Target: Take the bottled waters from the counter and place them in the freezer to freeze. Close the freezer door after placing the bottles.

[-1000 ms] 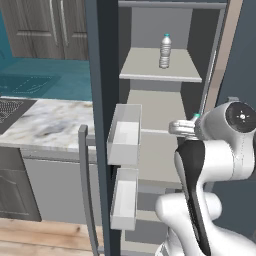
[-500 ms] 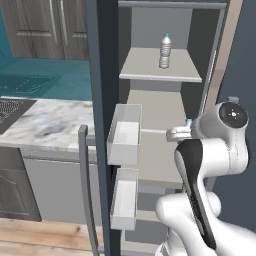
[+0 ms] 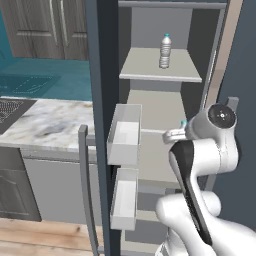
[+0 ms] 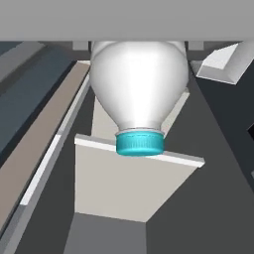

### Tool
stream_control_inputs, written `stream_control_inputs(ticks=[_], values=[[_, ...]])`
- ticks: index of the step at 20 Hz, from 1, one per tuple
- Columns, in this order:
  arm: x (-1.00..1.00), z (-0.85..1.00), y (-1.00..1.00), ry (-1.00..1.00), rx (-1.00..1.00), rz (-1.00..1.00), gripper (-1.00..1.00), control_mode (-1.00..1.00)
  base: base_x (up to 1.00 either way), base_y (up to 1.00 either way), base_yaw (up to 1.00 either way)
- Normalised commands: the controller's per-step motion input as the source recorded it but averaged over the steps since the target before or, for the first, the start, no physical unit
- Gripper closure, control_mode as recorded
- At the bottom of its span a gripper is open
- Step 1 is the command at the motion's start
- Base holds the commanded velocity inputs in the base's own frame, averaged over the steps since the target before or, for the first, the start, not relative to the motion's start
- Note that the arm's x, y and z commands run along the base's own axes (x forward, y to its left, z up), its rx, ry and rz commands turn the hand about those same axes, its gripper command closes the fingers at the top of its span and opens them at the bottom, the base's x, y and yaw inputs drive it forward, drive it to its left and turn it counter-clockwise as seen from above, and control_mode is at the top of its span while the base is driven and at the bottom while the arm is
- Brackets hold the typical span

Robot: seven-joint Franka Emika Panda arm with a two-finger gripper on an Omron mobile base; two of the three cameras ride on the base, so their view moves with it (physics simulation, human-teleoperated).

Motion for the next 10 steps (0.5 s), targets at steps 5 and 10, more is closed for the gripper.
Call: stream_control_inputs(ticks=[5,10], values=[[0.16,-0.27,0.10,-0.20,0.00,-0.05,1.00,-1.00,0.00,0.00,0.00],[0.26,-0.44,0.05,-0.23,0.00,-0.03,1.00,-1.00,0.00,0.00,0.00]])
